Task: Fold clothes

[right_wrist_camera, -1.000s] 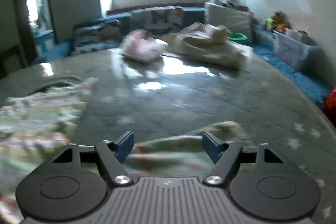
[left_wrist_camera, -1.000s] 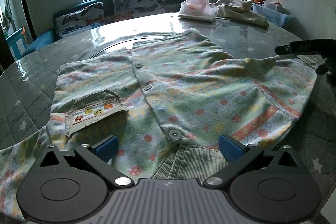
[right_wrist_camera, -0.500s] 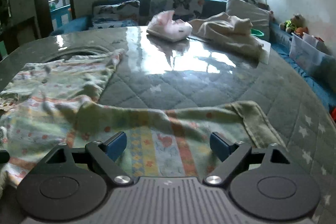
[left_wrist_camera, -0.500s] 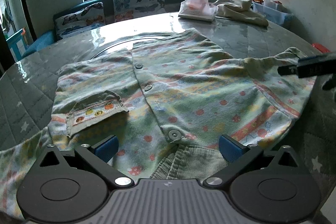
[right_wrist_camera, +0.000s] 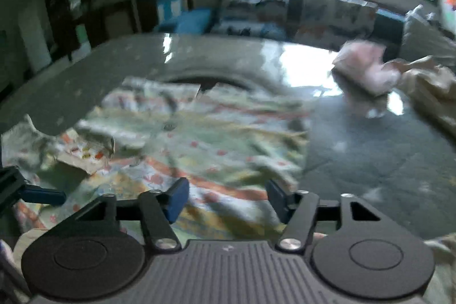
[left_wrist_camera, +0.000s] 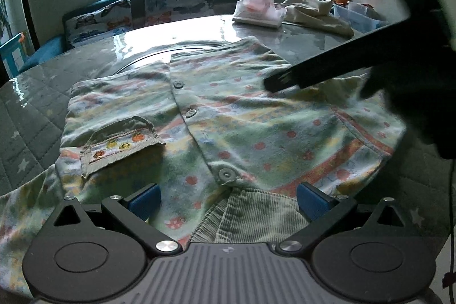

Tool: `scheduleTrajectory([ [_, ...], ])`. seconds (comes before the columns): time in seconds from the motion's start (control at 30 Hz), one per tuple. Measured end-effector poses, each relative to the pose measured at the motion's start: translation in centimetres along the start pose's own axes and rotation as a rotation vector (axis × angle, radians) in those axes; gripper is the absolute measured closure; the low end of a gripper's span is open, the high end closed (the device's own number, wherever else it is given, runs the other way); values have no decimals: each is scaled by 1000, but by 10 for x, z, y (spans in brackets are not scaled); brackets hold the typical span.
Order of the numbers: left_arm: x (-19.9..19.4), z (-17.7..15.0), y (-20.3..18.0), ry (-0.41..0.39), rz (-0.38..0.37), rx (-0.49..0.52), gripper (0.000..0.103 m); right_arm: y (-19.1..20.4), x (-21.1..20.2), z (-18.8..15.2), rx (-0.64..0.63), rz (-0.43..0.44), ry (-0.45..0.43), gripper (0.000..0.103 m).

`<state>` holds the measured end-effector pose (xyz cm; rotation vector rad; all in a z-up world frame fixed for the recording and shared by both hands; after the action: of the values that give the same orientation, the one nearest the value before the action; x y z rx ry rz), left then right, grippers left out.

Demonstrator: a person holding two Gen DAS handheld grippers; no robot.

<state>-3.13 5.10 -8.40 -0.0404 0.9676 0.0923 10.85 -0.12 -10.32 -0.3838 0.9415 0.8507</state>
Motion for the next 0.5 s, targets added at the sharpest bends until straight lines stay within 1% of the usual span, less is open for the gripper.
scheduleTrajectory([
  [0.07,0,-1,1,-8,-6,3,0,1,11,5,-43,-48,-11,48],
  [0.1,-1,-1,1,-11,-10,6,0,0,15,9,-44,-60,-12,48],
  [0.17,-1,-2,0,-16,-16,11,0,-5,19,16,-22,-61,-6,48],
  [0.23,-1,-2,0,-18,-19,13,0,-9,26,23,-38,-84,5,47],
  [0.27,-1,-2,0,-20,-21,14,0,-11,29,28,-43,-93,4,45],
  [0.4,-2,-4,1,-29,-31,21,0,-21,44,49,-32,-121,2,43],
  [0.47,-2,-4,1,-33,-33,22,0,-27,54,60,-28,-152,2,33],
  [0.5,-2,-4,1,-35,-34,22,0,-29,58,66,-20,-153,2,33],
])
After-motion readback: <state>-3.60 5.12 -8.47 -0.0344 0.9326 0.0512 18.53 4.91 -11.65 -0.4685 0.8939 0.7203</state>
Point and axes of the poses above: each gripper's, at about its wrist camera, not at the fingertips, and x roughly the way its jaws point, y to its left, z to its top, the point moved 9 cm from there along x, roughly the way its jaws point, and after that the axes turned 10 degrees about y, right-handed, at the moved point
